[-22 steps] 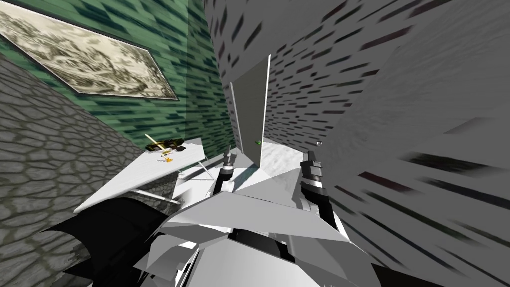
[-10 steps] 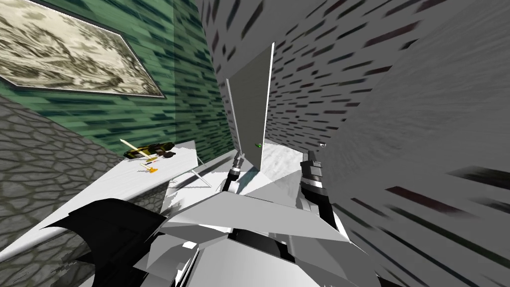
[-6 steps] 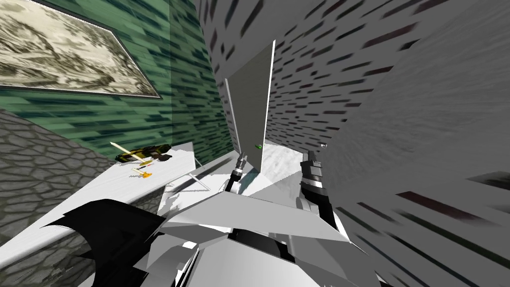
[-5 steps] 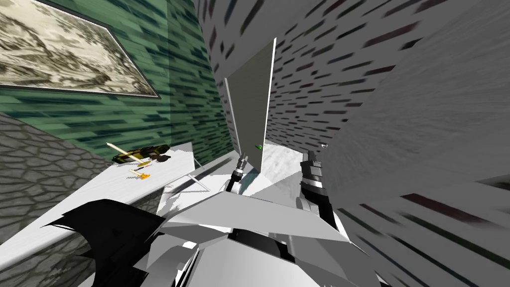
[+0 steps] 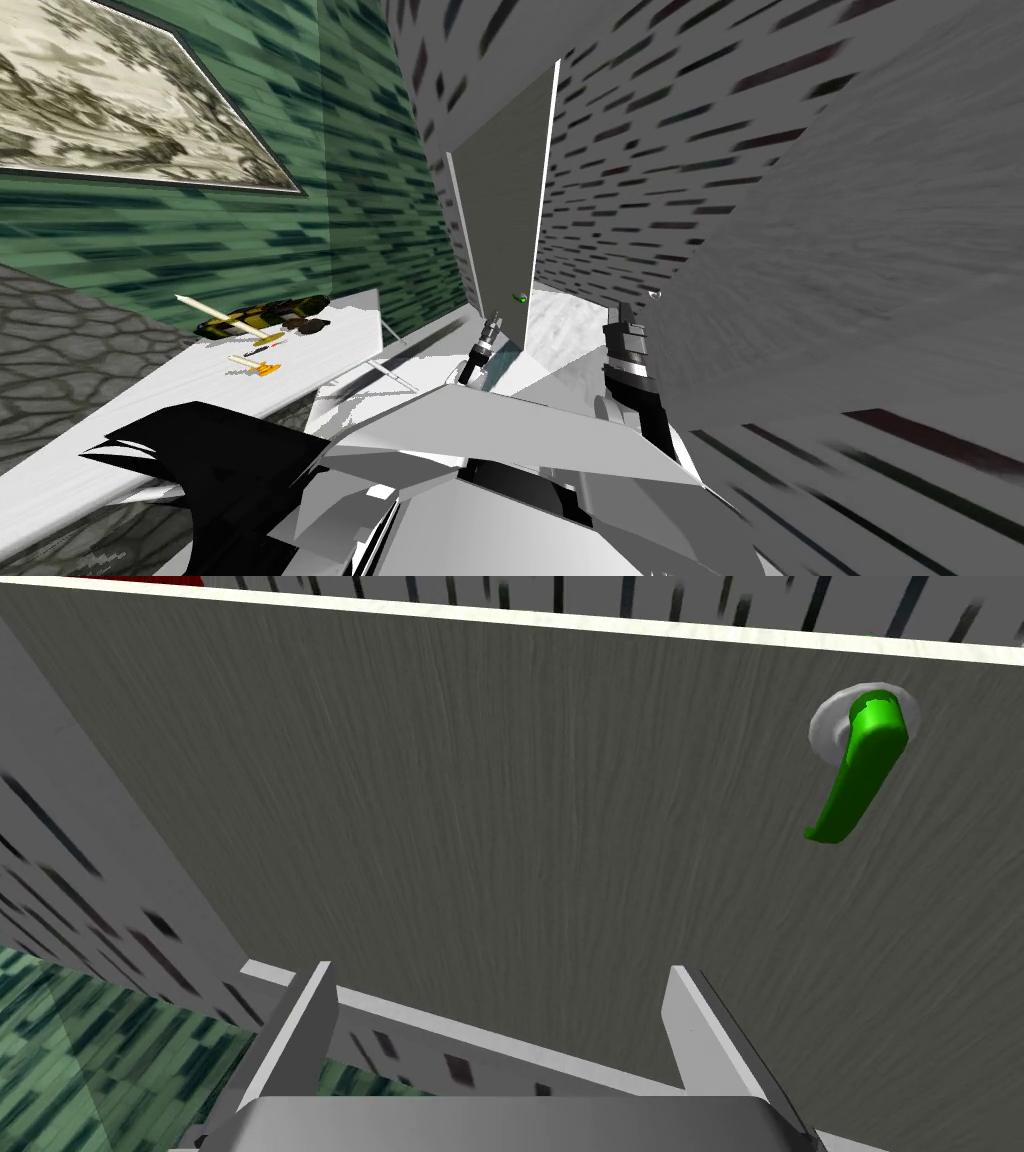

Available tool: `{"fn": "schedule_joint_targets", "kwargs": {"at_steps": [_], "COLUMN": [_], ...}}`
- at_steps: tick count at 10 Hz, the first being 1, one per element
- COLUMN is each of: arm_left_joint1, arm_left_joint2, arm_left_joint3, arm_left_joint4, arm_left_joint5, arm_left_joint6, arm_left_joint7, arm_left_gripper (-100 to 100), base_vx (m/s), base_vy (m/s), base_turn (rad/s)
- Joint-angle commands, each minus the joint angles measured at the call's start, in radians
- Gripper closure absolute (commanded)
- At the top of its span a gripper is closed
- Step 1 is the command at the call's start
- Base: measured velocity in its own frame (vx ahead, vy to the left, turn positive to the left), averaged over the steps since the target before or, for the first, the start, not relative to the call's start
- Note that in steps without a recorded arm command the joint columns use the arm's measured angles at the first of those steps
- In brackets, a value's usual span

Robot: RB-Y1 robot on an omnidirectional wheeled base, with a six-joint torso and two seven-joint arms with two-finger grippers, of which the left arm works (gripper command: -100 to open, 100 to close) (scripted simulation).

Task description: Push the door open

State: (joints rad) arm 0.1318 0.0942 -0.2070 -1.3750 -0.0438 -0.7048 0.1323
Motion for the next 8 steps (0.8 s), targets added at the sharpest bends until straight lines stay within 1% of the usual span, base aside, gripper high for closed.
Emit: {"fn": "schedule_joint_targets", "kwargs": {"at_steps": [1,3,8], "arm_left_joint1": [-0.023,-0.049,-0.11], "arm_left_joint2": [0.0,0.0,-0.001], "arm_left_joint3": [-0.011,-0.025,-0.057], "arm_left_joint4": [0.05,0.118,0.266], "arm_left_joint5": [-0.005,-0.011,-0.025], "arm_left_joint6": [-0.009,-0.017,-0.038], "arm_left_joint7": [0.005,0.011,0.024], "arm_left_gripper": [-100,-100,-100], "base_vx": [0.093,0.089,0.096], "base_vy": [0.083,0.07,0.056], "base_turn": [-0.031,-0.038,-0.033]}}
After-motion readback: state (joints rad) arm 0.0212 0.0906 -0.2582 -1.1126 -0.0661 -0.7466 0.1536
